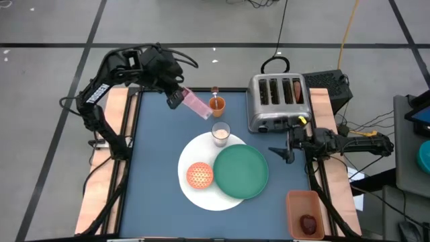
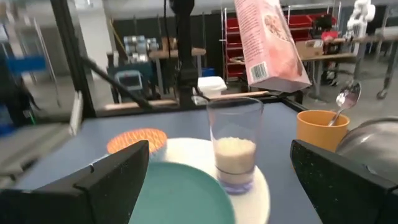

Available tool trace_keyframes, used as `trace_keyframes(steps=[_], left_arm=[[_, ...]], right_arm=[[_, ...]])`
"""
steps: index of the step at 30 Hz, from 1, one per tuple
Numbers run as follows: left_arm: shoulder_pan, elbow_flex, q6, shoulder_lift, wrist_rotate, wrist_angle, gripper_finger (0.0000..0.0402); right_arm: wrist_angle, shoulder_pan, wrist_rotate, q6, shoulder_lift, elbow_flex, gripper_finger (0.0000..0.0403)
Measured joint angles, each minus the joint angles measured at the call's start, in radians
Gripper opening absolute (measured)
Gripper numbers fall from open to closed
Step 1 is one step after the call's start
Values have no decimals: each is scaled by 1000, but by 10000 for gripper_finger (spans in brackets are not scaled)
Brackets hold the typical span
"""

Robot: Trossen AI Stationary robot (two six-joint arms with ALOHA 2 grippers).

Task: Arrange a breakfast setting
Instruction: Pour the cereal into the orange bowl

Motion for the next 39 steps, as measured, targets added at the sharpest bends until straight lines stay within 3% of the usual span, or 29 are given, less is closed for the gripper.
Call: trace_keyframes(steps=[10, 24, 39], left_arm=[[-1, 0, 4, 0, -2, 9, 1], [-30, 0, 115, 0, 5, 16, 1], [-85, 0, 289, 0, 50, 158, 1]], right_arm=[[104, 0, 0, 221, 0, 0, 384], [204, 0, 0, 218, 0, 0, 384], [329, 0, -2, 223, 1, 0, 384]])
